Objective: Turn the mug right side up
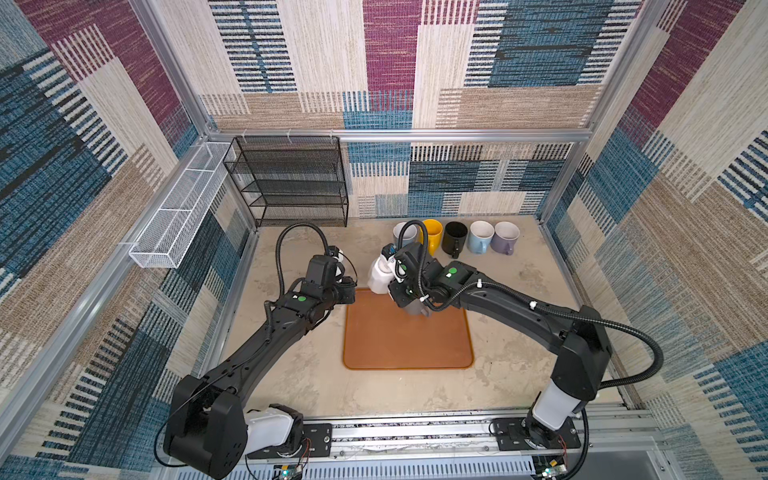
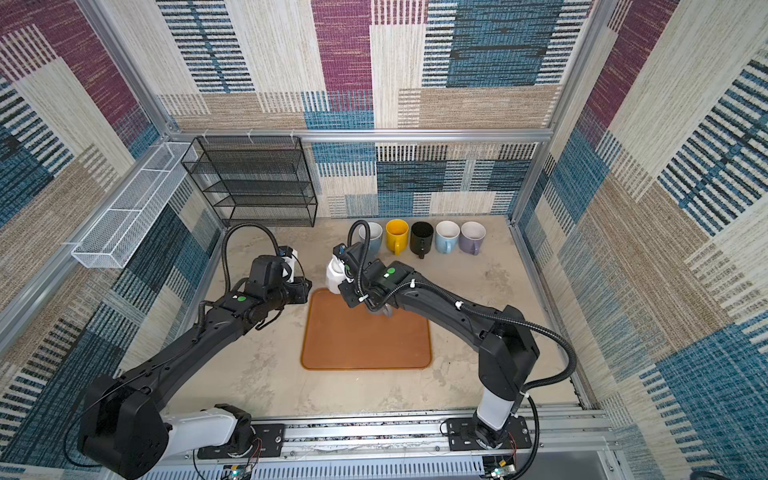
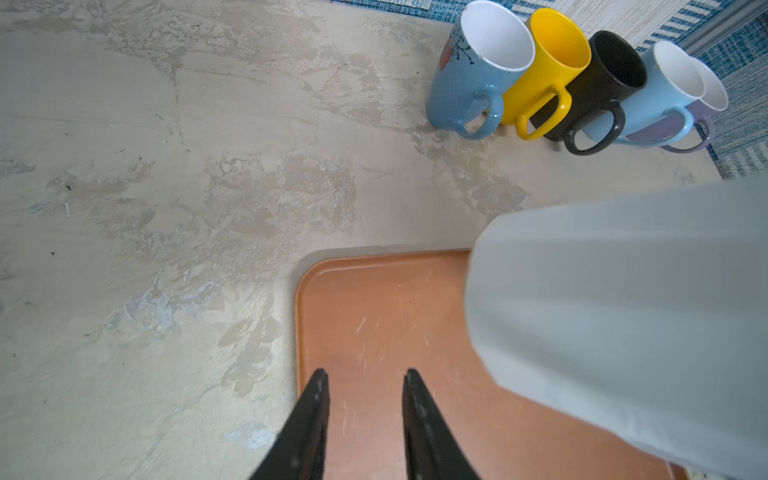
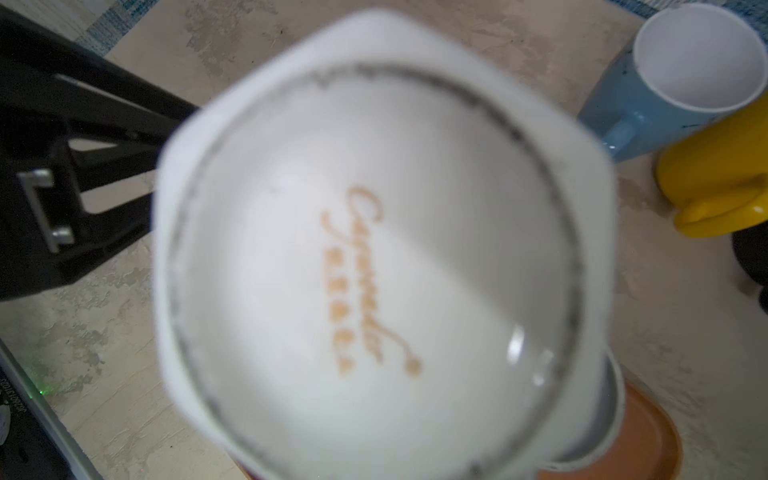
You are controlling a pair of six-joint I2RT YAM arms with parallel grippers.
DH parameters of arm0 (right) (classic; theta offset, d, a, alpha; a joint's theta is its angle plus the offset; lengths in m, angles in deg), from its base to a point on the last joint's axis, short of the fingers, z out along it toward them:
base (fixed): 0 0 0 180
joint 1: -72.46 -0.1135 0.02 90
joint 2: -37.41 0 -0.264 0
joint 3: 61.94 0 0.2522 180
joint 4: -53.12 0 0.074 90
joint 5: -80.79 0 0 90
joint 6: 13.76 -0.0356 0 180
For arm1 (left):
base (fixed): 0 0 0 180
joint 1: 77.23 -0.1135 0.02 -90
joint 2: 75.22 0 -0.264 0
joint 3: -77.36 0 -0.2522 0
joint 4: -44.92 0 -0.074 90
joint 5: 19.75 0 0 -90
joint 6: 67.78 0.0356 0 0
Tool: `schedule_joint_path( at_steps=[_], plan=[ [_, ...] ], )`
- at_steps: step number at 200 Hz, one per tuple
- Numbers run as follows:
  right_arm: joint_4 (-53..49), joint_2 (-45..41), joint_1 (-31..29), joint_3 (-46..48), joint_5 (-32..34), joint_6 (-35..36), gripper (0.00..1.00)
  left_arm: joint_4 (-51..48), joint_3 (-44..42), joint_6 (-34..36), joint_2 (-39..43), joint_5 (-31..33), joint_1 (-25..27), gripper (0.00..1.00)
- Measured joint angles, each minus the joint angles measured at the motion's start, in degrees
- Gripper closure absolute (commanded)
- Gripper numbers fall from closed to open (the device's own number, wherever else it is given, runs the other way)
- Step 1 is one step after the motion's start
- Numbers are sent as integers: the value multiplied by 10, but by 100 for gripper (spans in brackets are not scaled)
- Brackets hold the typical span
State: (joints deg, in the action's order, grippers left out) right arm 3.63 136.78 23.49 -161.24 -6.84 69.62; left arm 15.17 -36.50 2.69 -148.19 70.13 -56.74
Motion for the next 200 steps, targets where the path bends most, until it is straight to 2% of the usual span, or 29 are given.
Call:
schedule_joint_path(
  at_steps=[36,129,160,200],
  plan=[
    [34,34,-13,30,-19,-10,98,-15,-1,0,3,14,-13,68],
    [94,92,-28,75,-2,-37,97,-18,-9,0,7,12,-23,69],
    [97,106,-30,74,8,-38,94,-17,-10,0,7,10,-24,69],
    [103,110,-31,72,12,-39,84,-18,-12,0,8,7,-24,69]
  ],
)
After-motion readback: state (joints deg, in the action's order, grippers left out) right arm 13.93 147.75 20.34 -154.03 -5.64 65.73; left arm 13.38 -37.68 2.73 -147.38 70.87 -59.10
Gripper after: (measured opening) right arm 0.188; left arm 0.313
